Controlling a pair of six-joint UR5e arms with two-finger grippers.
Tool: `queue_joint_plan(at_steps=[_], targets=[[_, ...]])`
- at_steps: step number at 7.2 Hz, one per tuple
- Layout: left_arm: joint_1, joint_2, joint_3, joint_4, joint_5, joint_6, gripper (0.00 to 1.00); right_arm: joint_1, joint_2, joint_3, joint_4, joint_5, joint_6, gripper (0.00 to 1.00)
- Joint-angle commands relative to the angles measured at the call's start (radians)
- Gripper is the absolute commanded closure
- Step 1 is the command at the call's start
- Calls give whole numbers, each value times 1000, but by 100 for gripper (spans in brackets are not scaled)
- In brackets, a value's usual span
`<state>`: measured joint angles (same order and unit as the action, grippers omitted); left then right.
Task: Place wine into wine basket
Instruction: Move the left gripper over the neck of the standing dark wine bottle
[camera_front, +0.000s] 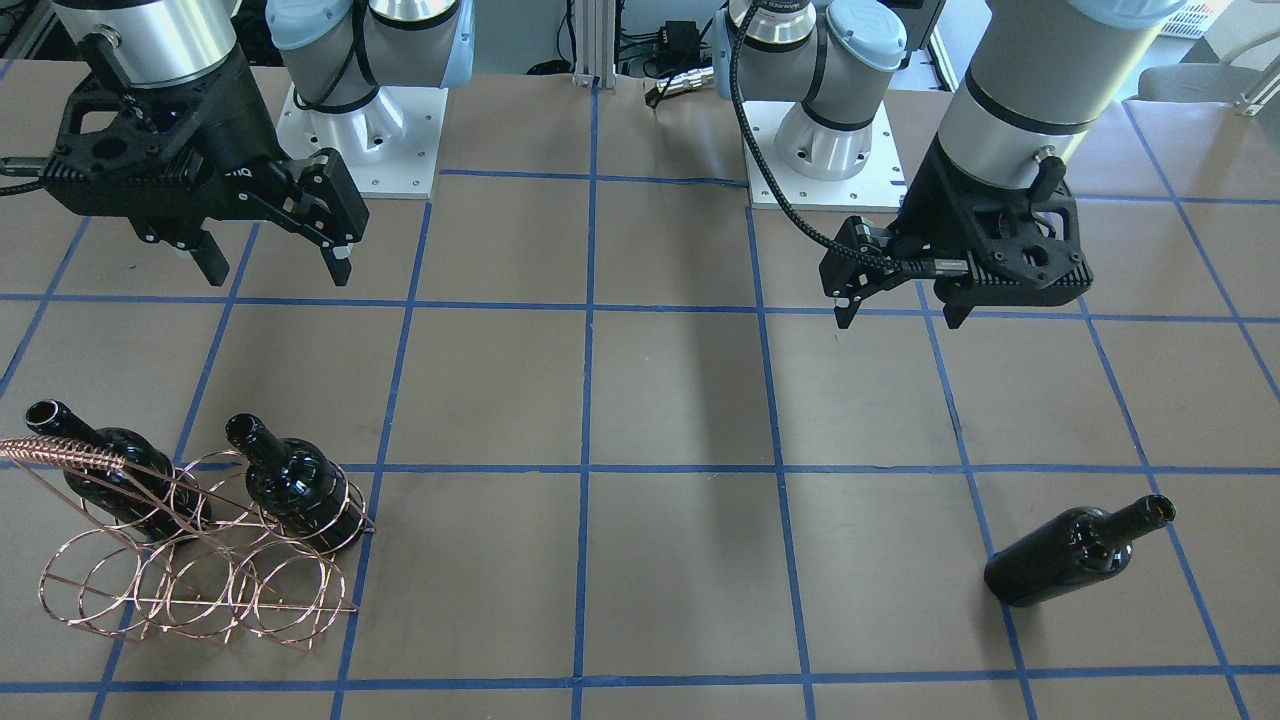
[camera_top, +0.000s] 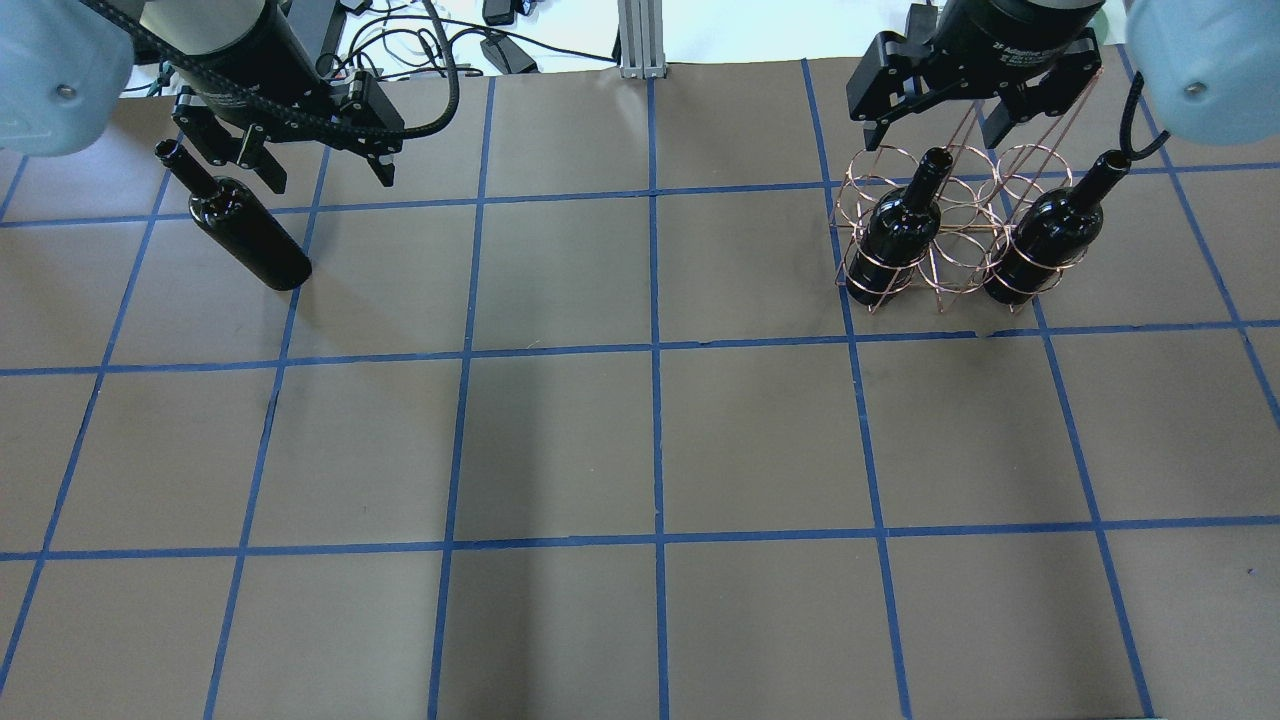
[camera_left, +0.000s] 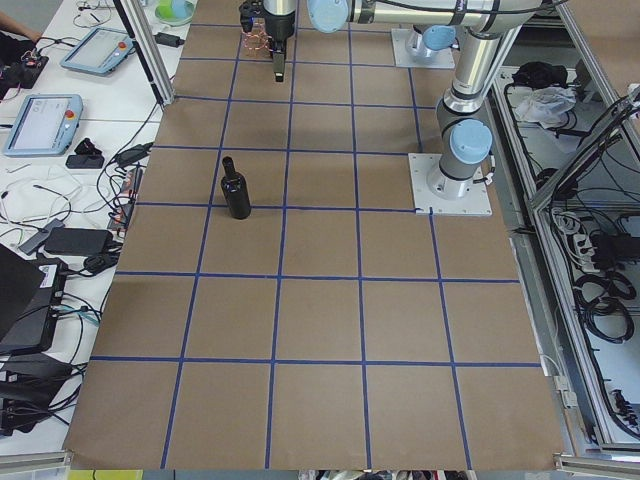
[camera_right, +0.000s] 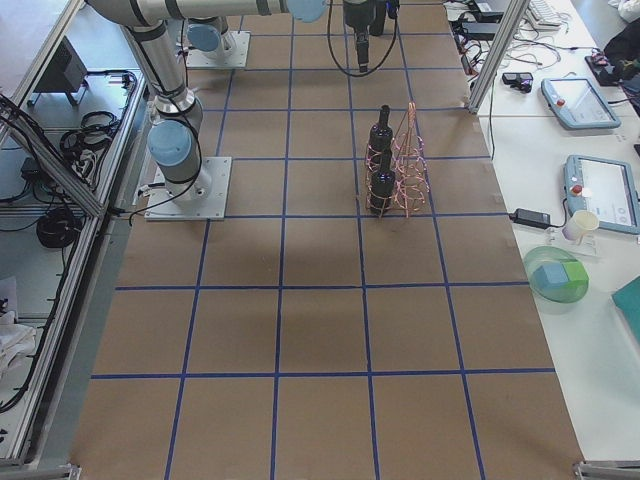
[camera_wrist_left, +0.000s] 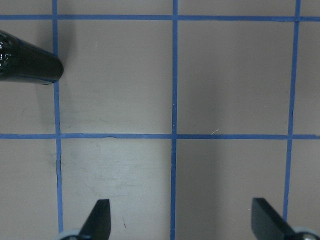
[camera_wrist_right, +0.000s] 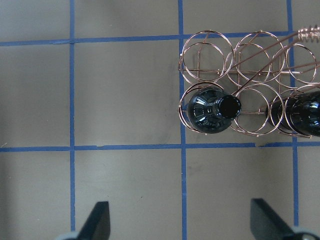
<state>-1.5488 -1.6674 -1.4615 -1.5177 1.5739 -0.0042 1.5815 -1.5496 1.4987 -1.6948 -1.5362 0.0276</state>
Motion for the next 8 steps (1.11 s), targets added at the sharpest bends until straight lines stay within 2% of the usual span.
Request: queue_joint_plan(at_steps=[1,6,8], targets=[[4,0,-3,-1,4,1,0,0,2,0,0,2,0,0],[44,-2,-8,5,1,77,0,0,5,0,-3,1,-3,0],[216,-11,9,34,-14,404,0,0,6,14,-17,-9,-11,0]])
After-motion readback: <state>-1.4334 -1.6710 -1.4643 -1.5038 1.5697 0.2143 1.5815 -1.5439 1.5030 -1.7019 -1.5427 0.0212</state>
